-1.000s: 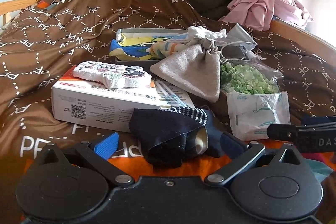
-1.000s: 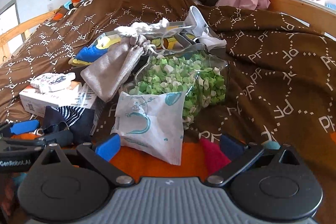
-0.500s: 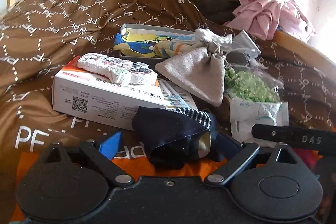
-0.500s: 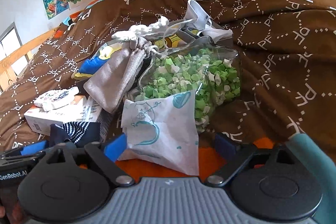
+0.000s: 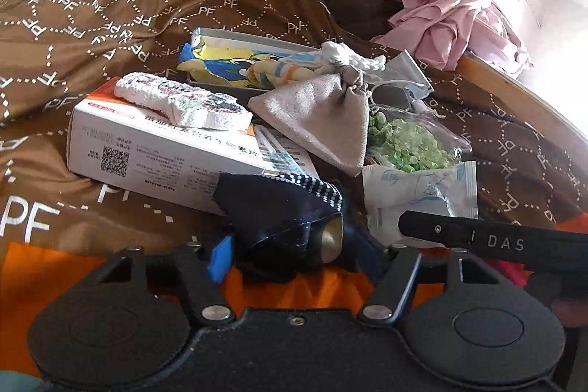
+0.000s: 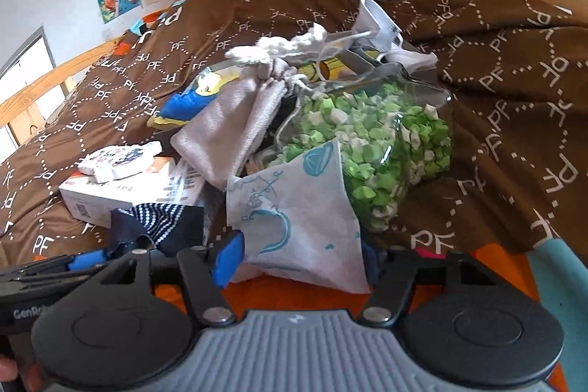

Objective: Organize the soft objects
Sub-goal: 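Grasp the navy sock with the left tool while the right tool grasps the white printed pouch, then carry the navy sock toward the tray with left tool while right tool carries the pouch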

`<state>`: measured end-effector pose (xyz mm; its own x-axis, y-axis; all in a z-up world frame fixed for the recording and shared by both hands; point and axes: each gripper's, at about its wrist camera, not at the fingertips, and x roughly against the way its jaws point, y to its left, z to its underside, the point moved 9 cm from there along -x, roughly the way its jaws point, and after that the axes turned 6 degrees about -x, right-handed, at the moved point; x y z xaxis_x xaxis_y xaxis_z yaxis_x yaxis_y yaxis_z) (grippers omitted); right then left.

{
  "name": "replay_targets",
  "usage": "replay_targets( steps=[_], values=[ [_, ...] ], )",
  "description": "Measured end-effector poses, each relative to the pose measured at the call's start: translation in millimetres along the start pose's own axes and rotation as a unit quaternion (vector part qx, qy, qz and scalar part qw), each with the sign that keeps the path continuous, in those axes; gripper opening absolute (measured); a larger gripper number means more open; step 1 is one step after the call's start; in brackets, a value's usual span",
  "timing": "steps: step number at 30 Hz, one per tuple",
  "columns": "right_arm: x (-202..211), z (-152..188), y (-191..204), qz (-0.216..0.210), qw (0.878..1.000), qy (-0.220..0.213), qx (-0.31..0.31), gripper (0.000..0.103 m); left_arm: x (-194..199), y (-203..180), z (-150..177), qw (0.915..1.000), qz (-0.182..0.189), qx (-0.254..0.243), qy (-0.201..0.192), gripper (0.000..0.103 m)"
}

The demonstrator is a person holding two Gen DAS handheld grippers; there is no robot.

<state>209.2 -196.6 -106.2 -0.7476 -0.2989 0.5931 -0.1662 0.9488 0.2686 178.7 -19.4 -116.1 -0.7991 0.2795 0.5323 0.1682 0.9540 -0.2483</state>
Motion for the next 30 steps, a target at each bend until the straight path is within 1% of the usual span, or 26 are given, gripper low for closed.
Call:
replay_targets(
  steps=[4,7,9,11,14,18,21,22,24,25,27,30],
  values=[
    [1.6,-1.3,-0.1,0.006,1.000,-0.003,0.005,0.060,1.5,5.3,0.6,0.9998,0.000,0.018,-0.004,0.056],
    [2.9,-2.8,-0.3,0.004,1.000,-0.004,0.003,0.056,1.9,7.7,0.3,0.9997,0.001,0.025,-0.005,0.051],
    [4.0,-3.5,0.7,0.004,1.000,-0.005,0.005,0.055,2.0,7.9,-0.2,0.9996,0.004,0.027,-0.005,0.049],
    [4.6,-3.4,2.3,0.004,1.000,-0.004,0.008,0.052,2.1,8.0,-0.2,0.9995,0.008,0.030,-0.004,0.044],
    [6.8,-2.6,5.9,-0.001,1.000,-0.003,0.012,0.050,2.3,7.6,0.0,0.9994,0.011,0.033,-0.003,0.040],
    [13.2,-1.6,11.0,-0.007,1.000,-0.003,0.019,0.046,3.6,7.2,-0.2,0.9993,0.009,0.036,-0.004,0.039],
    [20.8,-1.2,14.5,-0.013,1.000,-0.004,0.020,0.040,4.5,6.5,-0.5,0.9993,0.010,0.036,-0.005,0.039],
    [23.1,-1.3,15.8,-0.015,1.000,-0.004,0.021,0.036,4.6,6.2,-0.5,0.9993,0.010,0.036,-0.005,0.039],
    [25.5,-1.4,17.8,-0.017,1.000,-0.003,0.024,0.032,4.7,6.0,-0.2,0.9993,0.012,0.035,-0.005,0.037],
    [25.7,-1.7,18.6,-0.018,1.000,-0.003,0.023,0.029,4.5,5.6,-0.3,0.9993,0.013,0.035,-0.005,0.034],
    [25.6,-1.3,19.2,-0.022,1.000,-0.001,0.021,0.028,4.6,4.6,-0.1,0.9993,0.016,0.033,-0.004,0.031],
    [25.6,-0.8,21.2,-0.024,0.999,0.000,0.024,0.022,4.7,2.6,-0.2,0.9994,0.019,0.028,-0.003,0.026]
  ],
)
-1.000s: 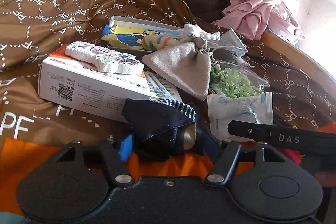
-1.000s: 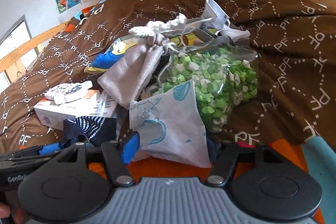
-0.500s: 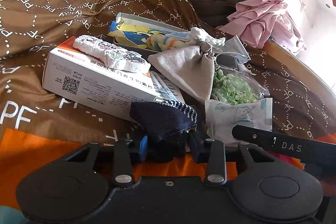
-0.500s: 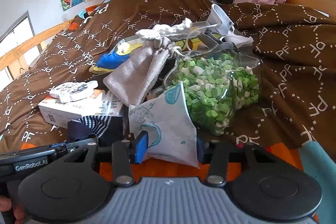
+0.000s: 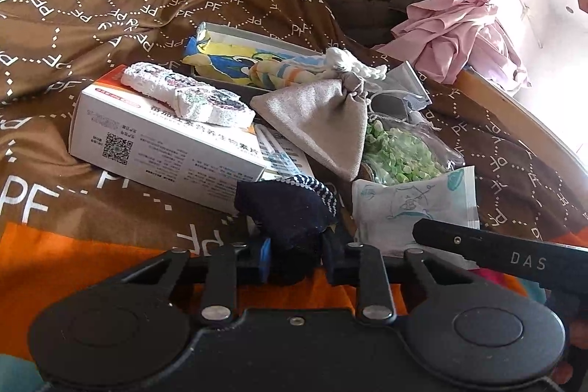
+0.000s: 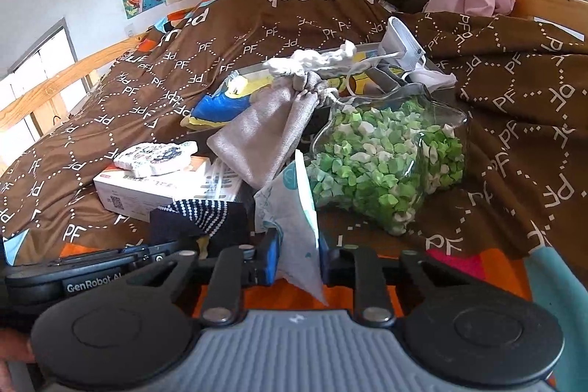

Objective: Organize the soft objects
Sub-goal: 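Carry the navy sock toward the tray with left tool while right tool carries the pouch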

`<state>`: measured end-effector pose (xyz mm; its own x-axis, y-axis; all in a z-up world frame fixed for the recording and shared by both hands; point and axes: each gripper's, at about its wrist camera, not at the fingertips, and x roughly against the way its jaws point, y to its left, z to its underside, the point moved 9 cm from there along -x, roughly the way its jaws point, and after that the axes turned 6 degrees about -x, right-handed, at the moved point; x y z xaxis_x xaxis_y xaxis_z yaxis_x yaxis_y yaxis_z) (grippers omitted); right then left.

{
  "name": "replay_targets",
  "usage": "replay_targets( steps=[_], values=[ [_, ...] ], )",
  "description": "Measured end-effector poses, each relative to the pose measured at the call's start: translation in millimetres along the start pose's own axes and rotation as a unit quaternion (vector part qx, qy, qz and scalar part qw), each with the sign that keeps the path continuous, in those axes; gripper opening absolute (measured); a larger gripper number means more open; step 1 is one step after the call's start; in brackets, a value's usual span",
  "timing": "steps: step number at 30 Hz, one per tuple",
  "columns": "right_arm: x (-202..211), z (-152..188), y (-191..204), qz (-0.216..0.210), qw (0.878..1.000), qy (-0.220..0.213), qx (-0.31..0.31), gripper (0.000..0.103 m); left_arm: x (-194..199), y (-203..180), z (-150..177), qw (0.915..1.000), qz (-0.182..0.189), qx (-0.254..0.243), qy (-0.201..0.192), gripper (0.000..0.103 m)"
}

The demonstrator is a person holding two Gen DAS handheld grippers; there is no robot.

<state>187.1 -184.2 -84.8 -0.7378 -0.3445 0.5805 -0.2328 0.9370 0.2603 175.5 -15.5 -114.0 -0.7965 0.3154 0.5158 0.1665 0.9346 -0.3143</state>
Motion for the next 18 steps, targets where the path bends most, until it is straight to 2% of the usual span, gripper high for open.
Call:
replay_targets(
  steps=[2,5,9,18],
  values=[
    [0.7,0.4,2.8,-0.006,1.000,0.000,0.003,0.019,-0.2,-1.8,0.7,1.0000,0.005,0.000,0.002,0.018],
    [4.2,1.1,8.9,-0.016,1.000,0.000,0.015,0.016,-0.8,-4.3,0.8,0.9999,0.014,0.007,0.002,0.014],
    [12.4,-0.9,14.5,-0.012,0.999,-0.014,0.033,0.015,0.7,-10.2,-1.5,0.9999,0.012,0.008,-0.006,0.012],
    [36.4,-19.0,8.7,-0.020,0.997,-0.074,0.016,0.015,14.7,-30.9,-7.0,0.9991,0.008,-0.022,-0.036,0.008]
  ],
)
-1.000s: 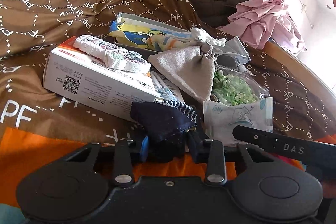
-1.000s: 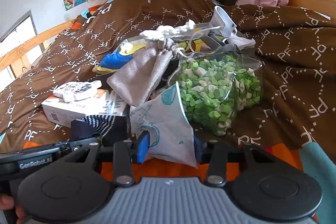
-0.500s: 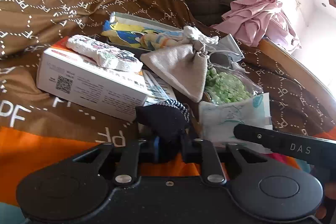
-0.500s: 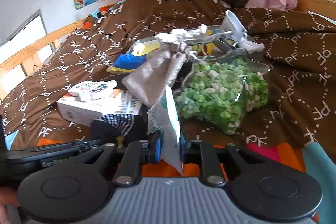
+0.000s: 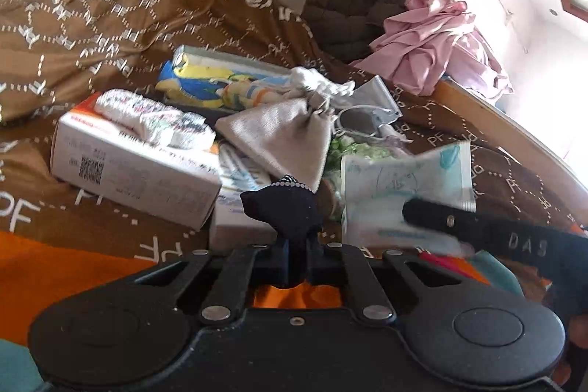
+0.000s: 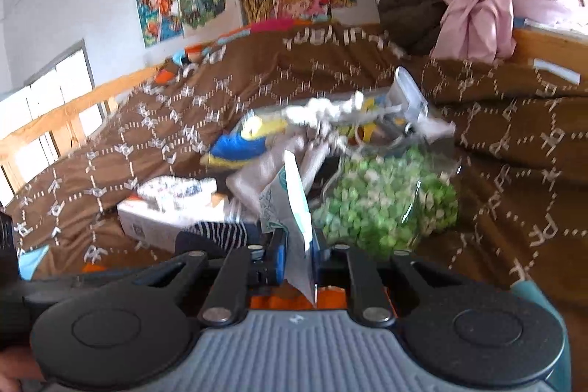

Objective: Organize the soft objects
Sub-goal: 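Carry the navy sock toward the tray with left tool while right tool carries the pouch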

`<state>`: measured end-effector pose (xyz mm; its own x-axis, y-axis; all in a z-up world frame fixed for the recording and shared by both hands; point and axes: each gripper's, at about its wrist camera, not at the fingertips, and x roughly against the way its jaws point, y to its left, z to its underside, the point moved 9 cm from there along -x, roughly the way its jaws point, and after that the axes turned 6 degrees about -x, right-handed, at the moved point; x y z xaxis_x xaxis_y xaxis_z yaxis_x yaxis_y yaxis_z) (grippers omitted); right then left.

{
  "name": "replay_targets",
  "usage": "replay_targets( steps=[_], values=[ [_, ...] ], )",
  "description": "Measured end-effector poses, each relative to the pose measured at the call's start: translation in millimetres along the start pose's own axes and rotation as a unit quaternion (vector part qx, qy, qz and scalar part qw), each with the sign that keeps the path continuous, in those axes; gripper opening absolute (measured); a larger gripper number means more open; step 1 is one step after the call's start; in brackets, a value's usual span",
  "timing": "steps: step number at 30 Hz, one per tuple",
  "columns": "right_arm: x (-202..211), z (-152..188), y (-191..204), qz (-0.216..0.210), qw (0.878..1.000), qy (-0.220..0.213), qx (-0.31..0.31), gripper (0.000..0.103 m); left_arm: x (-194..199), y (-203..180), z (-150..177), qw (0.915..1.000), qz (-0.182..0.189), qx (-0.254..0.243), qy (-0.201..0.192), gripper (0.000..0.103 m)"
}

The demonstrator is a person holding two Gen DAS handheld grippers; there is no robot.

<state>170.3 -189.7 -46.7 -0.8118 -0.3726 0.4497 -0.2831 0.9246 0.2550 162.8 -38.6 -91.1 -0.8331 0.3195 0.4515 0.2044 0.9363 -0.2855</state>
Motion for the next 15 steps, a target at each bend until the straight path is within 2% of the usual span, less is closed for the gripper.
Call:
replay_targets(
  steps=[5,12,15],
  values=[
    [15.0,-17.0,-2.6,-0.004,0.998,-0.056,-0.002,0.015,11.7,-12.5,-10.0,0.9999,0.000,-0.012,-0.011,0.007],
    [30.1,-35.4,-14.8,-0.024,0.994,-0.095,-0.045,0.016,21.5,-22.8,-42.0,0.9994,0.007,0.005,-0.034,0.007],
    [34.6,-42.7,-17.5,-0.028,0.992,-0.111,-0.051,0.015,19.9,-22.3,-59.2,0.9991,0.005,-0.002,-0.043,0.007]
  ],
)
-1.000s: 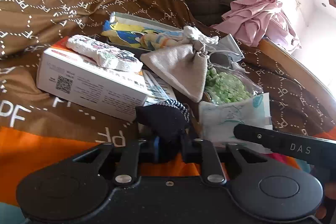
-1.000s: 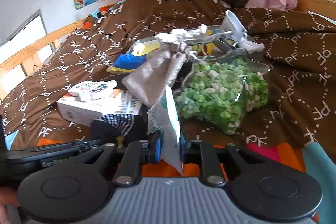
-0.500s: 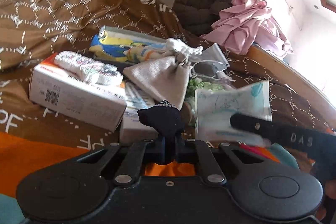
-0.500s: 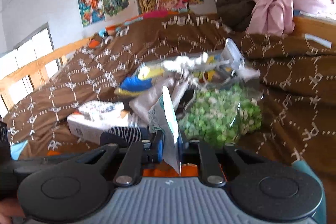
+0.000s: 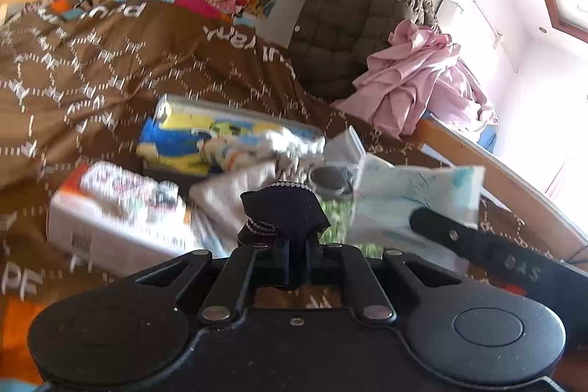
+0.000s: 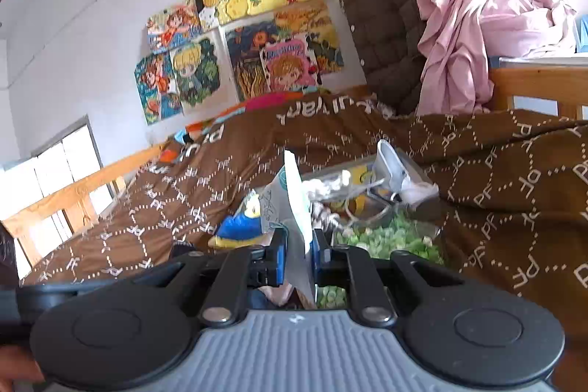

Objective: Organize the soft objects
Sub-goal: 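Carry the navy sock toward the tray with left tool while right tool carries the pouch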

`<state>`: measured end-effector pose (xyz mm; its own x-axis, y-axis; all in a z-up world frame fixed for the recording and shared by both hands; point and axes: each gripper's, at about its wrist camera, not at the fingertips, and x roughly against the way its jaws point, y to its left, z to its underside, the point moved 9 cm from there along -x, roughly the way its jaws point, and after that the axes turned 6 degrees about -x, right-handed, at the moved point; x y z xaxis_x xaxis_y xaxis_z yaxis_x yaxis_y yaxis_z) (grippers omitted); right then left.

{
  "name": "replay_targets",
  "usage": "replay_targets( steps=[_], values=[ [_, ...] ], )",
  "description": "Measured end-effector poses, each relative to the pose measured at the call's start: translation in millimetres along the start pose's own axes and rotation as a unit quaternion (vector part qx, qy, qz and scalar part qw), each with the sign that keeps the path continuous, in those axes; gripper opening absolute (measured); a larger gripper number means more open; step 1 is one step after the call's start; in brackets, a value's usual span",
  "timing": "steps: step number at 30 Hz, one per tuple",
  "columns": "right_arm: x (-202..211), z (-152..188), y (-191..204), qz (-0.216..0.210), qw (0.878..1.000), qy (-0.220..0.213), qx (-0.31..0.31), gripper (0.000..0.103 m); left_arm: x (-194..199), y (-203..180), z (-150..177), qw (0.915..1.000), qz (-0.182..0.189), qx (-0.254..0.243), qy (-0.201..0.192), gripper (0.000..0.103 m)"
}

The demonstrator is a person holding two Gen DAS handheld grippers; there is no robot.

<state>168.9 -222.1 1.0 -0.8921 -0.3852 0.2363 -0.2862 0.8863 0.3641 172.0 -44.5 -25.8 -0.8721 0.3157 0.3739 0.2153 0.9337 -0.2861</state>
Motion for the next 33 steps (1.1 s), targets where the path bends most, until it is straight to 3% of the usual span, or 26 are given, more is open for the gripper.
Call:
replay_targets(
  steps=[7,14,18,22,29,33],
  values=[
    [-27.2,-30.8,2.3,-0.021,0.999,-0.034,-0.011,0.016,-16.5,14.9,-50.9,0.9992,-0.018,-0.026,-0.026,0.007],
    [-95.6,-65.4,12.6,-0.072,0.995,-0.048,-0.041,0.016,-58.4,54.2,-91.2,0.9978,-0.051,-0.031,-0.029,0.008],
    [-145.4,-58.5,14.2,-0.080,0.995,-0.017,-0.055,0.016,-86.0,81.1,-96.4,0.9976,-0.064,-0.025,-0.012,0.008],
    [-184.6,-48.2,16.5,-0.068,0.996,0.009,-0.058,0.016,-106.8,101.8,-94.5,0.9980,-0.054,-0.033,0.005,0.008],
    [-226.3,-24.4,19.1,-0.042,0.995,0.070,-0.056,0.016,-135.3,131.8,-77.5,0.9992,-0.027,-0.012,0.028,0.008],
    [-243.1,-11.9,25.4,-0.032,0.994,0.101,-0.039,0.016,-143.1,147.4,-71.4,0.9985,-0.036,-0.004,0.040,0.008]
  ],
)
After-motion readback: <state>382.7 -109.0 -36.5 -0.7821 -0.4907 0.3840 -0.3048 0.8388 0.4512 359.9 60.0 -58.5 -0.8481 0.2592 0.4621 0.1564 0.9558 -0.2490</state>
